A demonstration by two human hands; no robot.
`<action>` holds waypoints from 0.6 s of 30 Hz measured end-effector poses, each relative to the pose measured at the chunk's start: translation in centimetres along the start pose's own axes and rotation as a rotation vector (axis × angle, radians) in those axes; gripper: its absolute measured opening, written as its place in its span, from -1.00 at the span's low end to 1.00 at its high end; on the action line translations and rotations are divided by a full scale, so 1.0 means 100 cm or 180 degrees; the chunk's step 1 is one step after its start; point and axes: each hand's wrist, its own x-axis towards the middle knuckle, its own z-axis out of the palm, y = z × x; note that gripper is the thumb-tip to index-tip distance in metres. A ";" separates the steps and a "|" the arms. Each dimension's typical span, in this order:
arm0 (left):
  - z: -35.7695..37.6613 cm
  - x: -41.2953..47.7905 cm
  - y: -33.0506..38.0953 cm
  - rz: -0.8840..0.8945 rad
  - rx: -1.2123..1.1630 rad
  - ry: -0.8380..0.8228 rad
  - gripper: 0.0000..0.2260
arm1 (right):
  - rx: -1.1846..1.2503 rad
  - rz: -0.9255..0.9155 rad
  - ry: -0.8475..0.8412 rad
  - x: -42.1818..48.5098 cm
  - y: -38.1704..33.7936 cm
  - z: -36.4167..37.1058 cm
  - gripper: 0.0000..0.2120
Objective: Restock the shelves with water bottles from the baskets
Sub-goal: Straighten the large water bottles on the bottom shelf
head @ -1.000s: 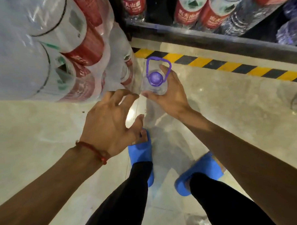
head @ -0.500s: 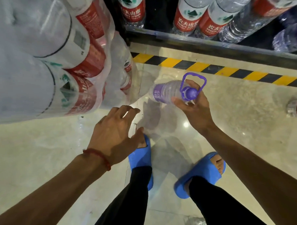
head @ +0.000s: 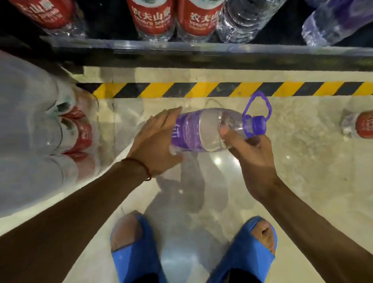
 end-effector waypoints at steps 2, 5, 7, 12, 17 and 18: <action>0.014 0.016 -0.003 0.0093 -0.0163 0.0145 -0.10 | 0.0083 0.0091 0.0035 0.015 0.005 -0.006 -0.72; 0.024 0.030 -0.006 0.0176 -0.0020 0.0148 -0.13 | 0.0255 0.0231 0.0161 0.031 0.012 -0.016 -0.84; 0.026 0.034 -0.007 0.0189 0.0106 0.0082 -0.13 | 0.0312 0.0281 0.0200 0.032 0.014 -0.017 -0.84; 0.009 0.019 0.007 0.0253 0.0270 -0.0003 -0.29 | 0.0347 0.0215 0.0167 0.015 0.004 -0.019 -0.68; -0.025 -0.024 0.051 0.0232 0.0408 -0.0300 -0.36 | 0.0502 0.0393 0.0336 -0.031 -0.032 -0.027 -0.86; -0.035 -0.033 0.061 0.0226 0.0395 -0.0394 -0.37 | 0.0540 0.0435 0.0369 -0.044 -0.042 -0.028 -0.85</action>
